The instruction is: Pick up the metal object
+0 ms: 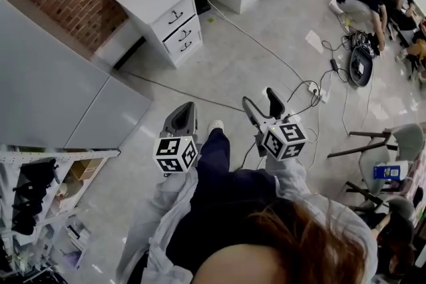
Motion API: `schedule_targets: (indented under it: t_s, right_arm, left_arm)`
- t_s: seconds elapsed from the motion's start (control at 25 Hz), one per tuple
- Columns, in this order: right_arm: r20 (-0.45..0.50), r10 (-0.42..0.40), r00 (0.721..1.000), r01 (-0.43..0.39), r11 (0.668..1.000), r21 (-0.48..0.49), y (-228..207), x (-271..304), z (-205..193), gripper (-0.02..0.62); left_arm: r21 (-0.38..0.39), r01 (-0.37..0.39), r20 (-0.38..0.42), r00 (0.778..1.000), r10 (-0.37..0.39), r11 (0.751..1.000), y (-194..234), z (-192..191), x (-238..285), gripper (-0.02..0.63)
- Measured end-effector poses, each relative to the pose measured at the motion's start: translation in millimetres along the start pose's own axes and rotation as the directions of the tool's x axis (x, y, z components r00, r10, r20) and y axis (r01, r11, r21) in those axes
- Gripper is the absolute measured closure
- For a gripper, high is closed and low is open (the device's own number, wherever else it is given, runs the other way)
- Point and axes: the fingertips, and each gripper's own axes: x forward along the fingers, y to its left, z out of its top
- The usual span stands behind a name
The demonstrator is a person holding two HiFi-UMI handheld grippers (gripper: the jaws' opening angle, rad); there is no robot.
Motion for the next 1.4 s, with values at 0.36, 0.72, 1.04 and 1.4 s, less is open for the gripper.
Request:
schedule_targets:
  t_s: [0.36,0.72,1.04,1.4]
  right_arm:
    - [0.008,-0.018,1.0,0.018,1.0,0.014,-18.0,81.9,38.8,0.241]
    - [0.031,-0.041,0.999,0.04,0.999,0.033,-41.6,150.3,69.3,0.241]
    - [0.037,-0.05,0.998,0.048,0.998,0.044,-51.1,181.5,83.8,0.241]
    - [0.009,-0.035,0.999,0.035,0.997,0.066,-56.8,198.1,80.3,0.241]
  left_arm:
    - [0.006,0.043,-0.004,0.999,-0.043,0.999,38.8,41.1,70.8,0.589]
    - [0.018,0.072,0.004,0.997,-0.073,0.997,76.5,70.7,136.4,0.589]
    - [0.027,0.087,-0.012,0.996,-0.087,0.996,94.9,83.6,168.3,0.589]
    - [0.02,0.076,-0.043,0.996,-0.075,0.997,103.2,77.9,180.0,0.589]
